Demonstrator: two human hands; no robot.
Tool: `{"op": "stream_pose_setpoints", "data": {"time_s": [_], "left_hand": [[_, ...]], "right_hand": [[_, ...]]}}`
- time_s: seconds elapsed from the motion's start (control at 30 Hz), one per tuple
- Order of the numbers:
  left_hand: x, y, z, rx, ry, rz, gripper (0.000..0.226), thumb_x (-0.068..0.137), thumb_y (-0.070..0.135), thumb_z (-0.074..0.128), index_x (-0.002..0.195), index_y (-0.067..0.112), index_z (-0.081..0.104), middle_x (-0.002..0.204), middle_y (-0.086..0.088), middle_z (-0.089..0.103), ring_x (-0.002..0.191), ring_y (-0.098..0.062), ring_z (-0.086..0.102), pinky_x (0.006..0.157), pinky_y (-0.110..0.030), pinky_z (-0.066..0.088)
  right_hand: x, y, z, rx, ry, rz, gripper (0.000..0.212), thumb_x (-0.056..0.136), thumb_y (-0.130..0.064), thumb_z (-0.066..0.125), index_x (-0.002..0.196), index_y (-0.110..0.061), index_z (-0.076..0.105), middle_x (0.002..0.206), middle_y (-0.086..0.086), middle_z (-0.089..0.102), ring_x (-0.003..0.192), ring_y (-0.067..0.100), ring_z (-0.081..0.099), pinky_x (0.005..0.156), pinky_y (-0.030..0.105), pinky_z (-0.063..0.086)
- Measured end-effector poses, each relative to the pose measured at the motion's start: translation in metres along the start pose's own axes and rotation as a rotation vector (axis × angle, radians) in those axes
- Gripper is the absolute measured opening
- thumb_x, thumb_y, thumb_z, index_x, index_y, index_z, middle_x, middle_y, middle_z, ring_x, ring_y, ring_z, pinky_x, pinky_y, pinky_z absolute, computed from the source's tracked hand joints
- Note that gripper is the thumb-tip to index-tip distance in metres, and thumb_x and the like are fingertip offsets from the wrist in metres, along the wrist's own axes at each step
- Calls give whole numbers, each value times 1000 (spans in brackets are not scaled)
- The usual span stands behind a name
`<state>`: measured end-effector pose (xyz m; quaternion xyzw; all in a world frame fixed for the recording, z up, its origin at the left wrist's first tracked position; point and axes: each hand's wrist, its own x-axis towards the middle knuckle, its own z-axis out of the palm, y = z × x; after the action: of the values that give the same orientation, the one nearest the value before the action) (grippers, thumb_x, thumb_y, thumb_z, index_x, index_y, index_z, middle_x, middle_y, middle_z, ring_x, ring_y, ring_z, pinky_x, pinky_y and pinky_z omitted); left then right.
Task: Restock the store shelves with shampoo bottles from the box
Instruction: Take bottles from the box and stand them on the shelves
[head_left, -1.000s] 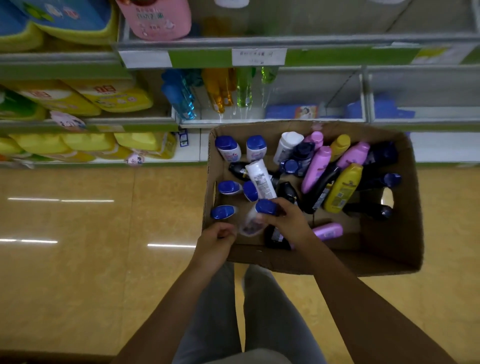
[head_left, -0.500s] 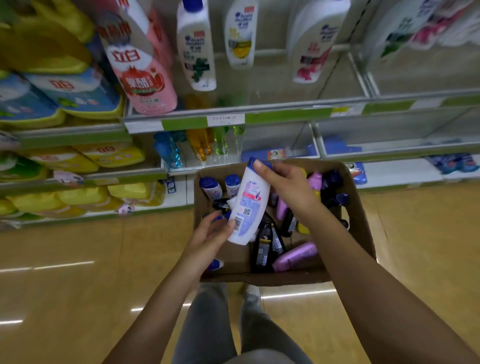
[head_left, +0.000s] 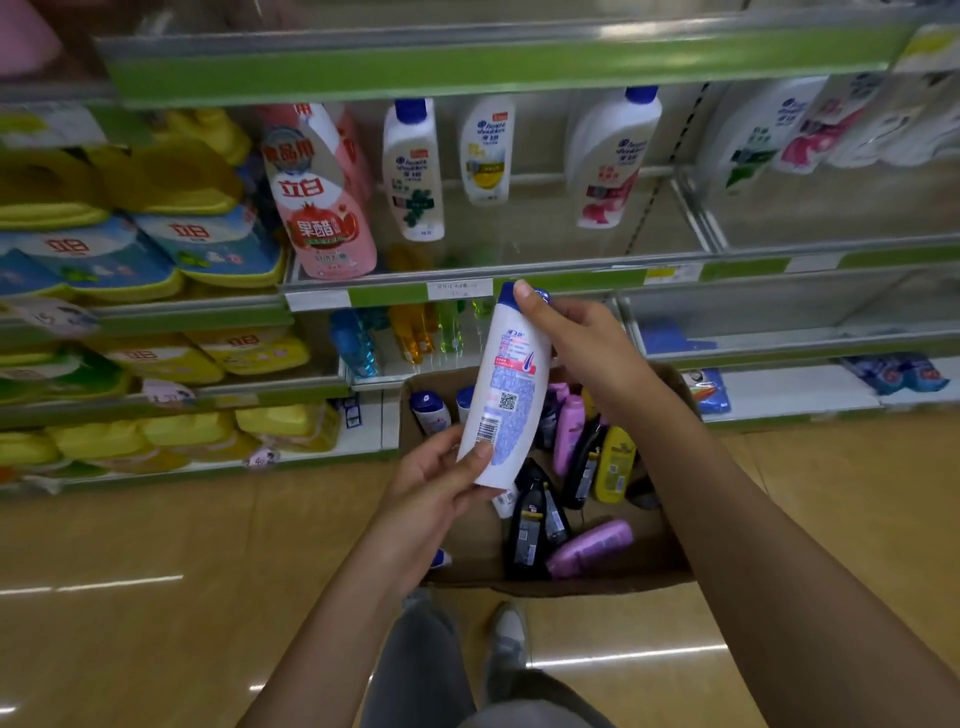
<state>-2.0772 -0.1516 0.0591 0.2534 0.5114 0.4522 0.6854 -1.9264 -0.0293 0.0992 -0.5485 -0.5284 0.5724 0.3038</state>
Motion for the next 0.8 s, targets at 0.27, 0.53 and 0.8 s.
{"op": "stream_pose_setpoints", "data": {"time_s": [0.27, 0.53, 0.8], "left_hand": [[-8, 4, 21, 196, 251, 190, 33, 82, 26, 68, 114, 25, 63, 101, 2, 72, 86, -20, 70, 66, -23, 55], [-14, 20, 23, 47, 159, 93, 52, 70, 36, 70, 119, 20, 60, 113, -6, 68, 100, -25, 67, 80, -35, 57], [-14, 39, 16, -229, -44, -32, 50, 77, 29, 62, 119, 2, 57, 115, -25, 65, 94, -33, 69, 90, -43, 54]], "right_hand": [[-7, -14, 18, -85, 29, -16, 33, 81, -48, 72, 98, -22, 63, 94, 2, 72, 87, 19, 71, 77, 45, 61], [-8, -31, 21, -33, 93, -45, 28, 83, -26, 72, 102, -8, 61, 89, 10, 68, 79, 24, 69, 59, 34, 57], [-16, -50, 22, 66, -36, -87, 24, 90, -18, 62, 110, -5, 59, 95, 13, 70, 82, 22, 69, 69, 35, 58]]}}
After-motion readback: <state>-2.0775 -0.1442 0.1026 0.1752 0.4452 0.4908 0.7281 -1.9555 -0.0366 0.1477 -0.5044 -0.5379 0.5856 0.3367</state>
